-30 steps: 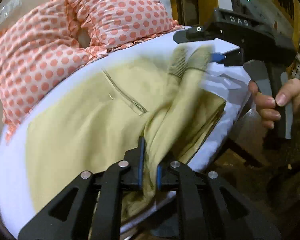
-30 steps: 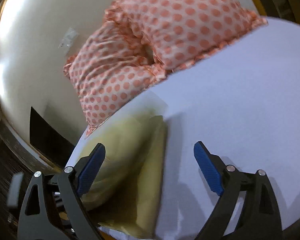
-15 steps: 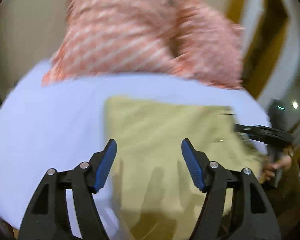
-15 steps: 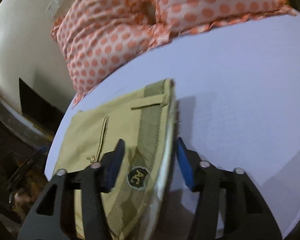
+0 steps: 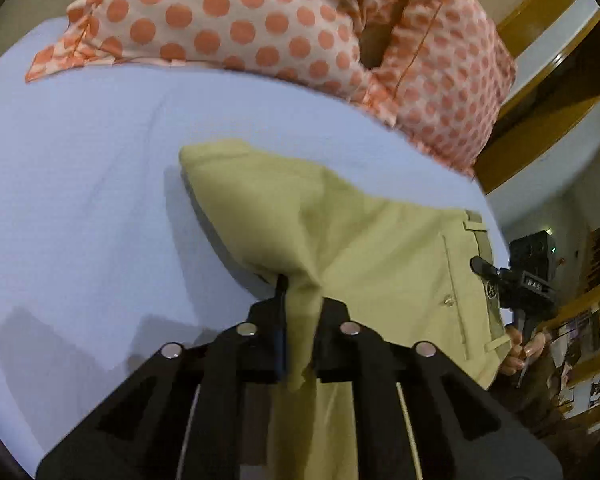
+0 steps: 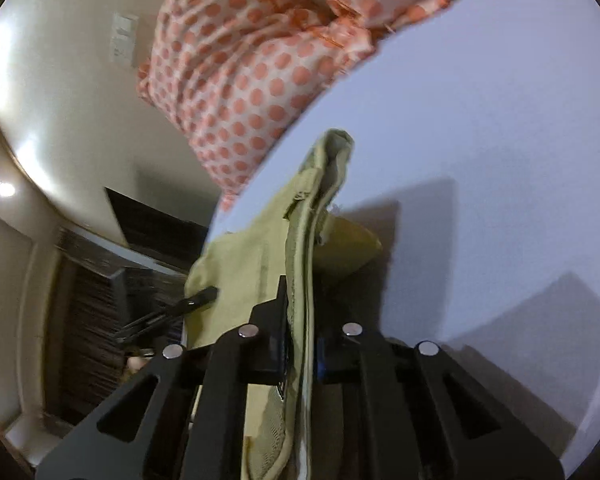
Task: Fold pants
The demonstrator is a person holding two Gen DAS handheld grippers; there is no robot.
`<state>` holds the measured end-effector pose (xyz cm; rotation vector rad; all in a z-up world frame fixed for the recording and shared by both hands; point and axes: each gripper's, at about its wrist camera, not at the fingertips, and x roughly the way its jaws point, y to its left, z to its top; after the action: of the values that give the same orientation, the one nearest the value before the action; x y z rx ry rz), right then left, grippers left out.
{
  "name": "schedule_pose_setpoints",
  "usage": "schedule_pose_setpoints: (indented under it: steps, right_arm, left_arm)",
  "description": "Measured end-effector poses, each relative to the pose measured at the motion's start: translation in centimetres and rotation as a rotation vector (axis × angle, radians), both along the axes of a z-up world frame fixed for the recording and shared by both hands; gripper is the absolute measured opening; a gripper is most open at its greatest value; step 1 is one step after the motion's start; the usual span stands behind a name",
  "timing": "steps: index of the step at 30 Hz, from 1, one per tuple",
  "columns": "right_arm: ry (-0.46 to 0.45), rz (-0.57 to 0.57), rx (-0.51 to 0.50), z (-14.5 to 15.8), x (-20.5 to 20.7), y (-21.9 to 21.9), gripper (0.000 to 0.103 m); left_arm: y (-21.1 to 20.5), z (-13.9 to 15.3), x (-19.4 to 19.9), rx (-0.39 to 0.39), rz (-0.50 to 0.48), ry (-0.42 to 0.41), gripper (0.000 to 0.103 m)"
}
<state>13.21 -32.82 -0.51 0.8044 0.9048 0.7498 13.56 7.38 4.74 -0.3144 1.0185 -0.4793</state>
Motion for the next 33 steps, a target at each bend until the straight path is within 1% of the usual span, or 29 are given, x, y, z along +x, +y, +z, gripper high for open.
schedule_pose_setpoints:
  steps: [2, 4, 6, 7, 8, 9, 10, 11, 12, 13, 14, 15, 16, 17, 18, 19, 20, 21, 22, 23, 24, 25, 27, 28, 29, 30, 31, 32, 33]
  right_arm:
    - [-0.055, 0.003, -0.024, 2.0, 0.9, 0.3, 0.009]
    - [-0.082, -0.009, -0.037, 3.5, 2.2, 0.5, 0.009]
    - [-0.116, -0.06, -0.072, 5.2, 4.2, 0.2, 0.009]
    - [-0.119, -0.092, -0.089, 5.5, 5.2, 0.0, 0.009]
    - [-0.113, -0.141, -0.145, 5.6, 6.3, -0.2, 0.01]
    - [-0.102, -0.172, -0.203, 5.5, 7.1, -0.4, 0.014]
    - [-0.081, -0.209, -0.297, 5.2, 7.9, -0.3, 0.015]
    - [-0.05, -0.27, -0.432, 5.1, 8.2, -0.4, 0.015]
    - [-0.048, -0.301, -0.482, 5.2, 7.9, -0.7, 0.016]
    - [-0.081, -0.327, -0.489, 5.7, 6.9, -1.2, 0.019]
    - [-0.118, -0.33, -0.456, 6.1, 6.0, -1.6, 0.037]
    - [-0.143, -0.32, -0.415, 6.4, 5.2, -1.8, 0.056]
    - [-0.153, -0.3, -0.385, 6.5, 4.7, -1.6, 0.06]
    - [-0.153, -0.251, -0.357, 6.4, 4.4, -0.8, 0.061]
    - [-0.144, -0.217, -0.35, 6.2, 4.5, -0.2, 0.061]
    - [-0.126, -0.183, -0.346, 5.9, 4.9, 0.8, 0.061]
    - [-0.094, -0.152, -0.347, 5.3, 5.3, 1.8, 0.062]
    - [-0.062, -0.136, -0.356, 4.7, 5.7, 2.4, 0.071]
    - [-0.027, -0.13, -0.366, 4.1, 6.3, 2.9, 0.073]
    - [-0.015, -0.131, -0.369, 3.7, 6.3, 3.1, 0.077]
    - [-0.007, -0.129, -0.372, 3.4, 6.6, 3.2, 0.078]
    - [-0.01, -0.134, -0.381, 3.5, 6.6, 3.2, 0.078]
    - [-0.016, -0.199, -0.492, 4.7, 5.4, 3.5, 0.081]
    - [-0.042, -0.219, -0.526, 5.2, 4.4, 3.4, 0.083]
    - [-0.089, -0.235, -0.546, 5.9, 3.1, 3.5, 0.088]
    - [-0.151, -0.252, -0.556, 6.9, 1.1, 3.7, 0.102]
    - [-0.199, -0.28, -0.582, 7.6, -1.2, 3.9, 0.102]
    - [-0.229, -0.308, -0.61, 8.0, -2.9, 4.0, 0.102]
    - [-0.269, -0.339, -0.66, 8.2, -5.7, 4.8, 0.102]
  left_arm:
    - [-0.8, 1.2, 0.7, 0.046, -0.003, -0.048, 0.007]
    - [-2.1, 2.7, 2.0, 0.083, 0.012, -0.105, 0.007]
    - [-3.0, 3.5, 4.1, 0.116, 0.049, -0.151, 0.008]
    - [-3.7, 3.7, 5.4, 0.156, 0.077, -0.174, 0.009]
    - [-4.3, 3.4, 6.6, 0.202, 0.094, -0.175, 0.011]
    - [-4.8, 2.9, 7.8, 0.263, 0.117, -0.166, 0.015]
    - [-5.4, 2.4, 8.6, 0.356, 0.149, -0.157, 0.016]
    - [-5.4, 2.1, 8.8, 0.415, 0.17, -0.151, 0.016]
    - [-4.9, 2.2, 8.3, 0.418, 0.175, -0.159, 0.018]
    - [-4.2, 2.6, 7.2, 0.396, 0.179, -0.186, 0.022]
    - [-3.7, 3.1, 6.2, 0.372, 0.177, -0.21, 0.026]
    - [-3.2, 3.6, 5.2, 0.331, 0.16, -0.228, 0.035]
    - [-3.1, 4.0, 4.0, 0.265, 0.125, -0.242, 0.042]
    - [-3.3, 4.1, 3.3, 0.224, 0.1, -0.243, 0.045]
    - [-3.6, 4.0, 2.8, 0.175, 0.066, -0.229, 0.053]
    - [-4.3, 3.8, 3.0, 0.153, 0.042, -0.214, 0.059]
    - [-5.1, 3.2, 3.0, 0.134, 0.016, -0.182, 0.062]
    - [-5.6, 2.5, 3.3, 0.13, 0.001, -0.152, 0.066]
    - [-6.2, 1.5, 3.7, 0.145, -0.003, -0.118, 0.067]
    - [-6.7, 0.4, 4.2, 0.17, 0.007, -0.092, 0.068]
    - [-7.0, -0.6, 4.7, 0.19, 0.011, -0.069, 0.068]
    - [-7.1, -1.1, 4.9, 0.199, 0.018, -0.059, 0.068]
    - [-7.3, -0.7, 3.7, 0.236, 0.046, -0.095, 0.07]
    - [-7.3, -0.1, 2.7, 0.251, 0.051, -0.11, 0.075]
    - [-7.1, 0.4, 1.8, 0.251, 0.053, -0.123, 0.079]
    - [-6.8, 1.0, 0.5, 0.247, 0.057, -0.144, 0.088]
    - [-6.4, 1.6, -1.5, 0.252, 0.069, -0.172, 0.1]
    - [-6.4, 1.9, -3.0, 0.273, 0.086, -0.191, 0.101]
    - [-6.1, 2.0, -4.6, 0.303, 0.104, -0.208, 0.101]
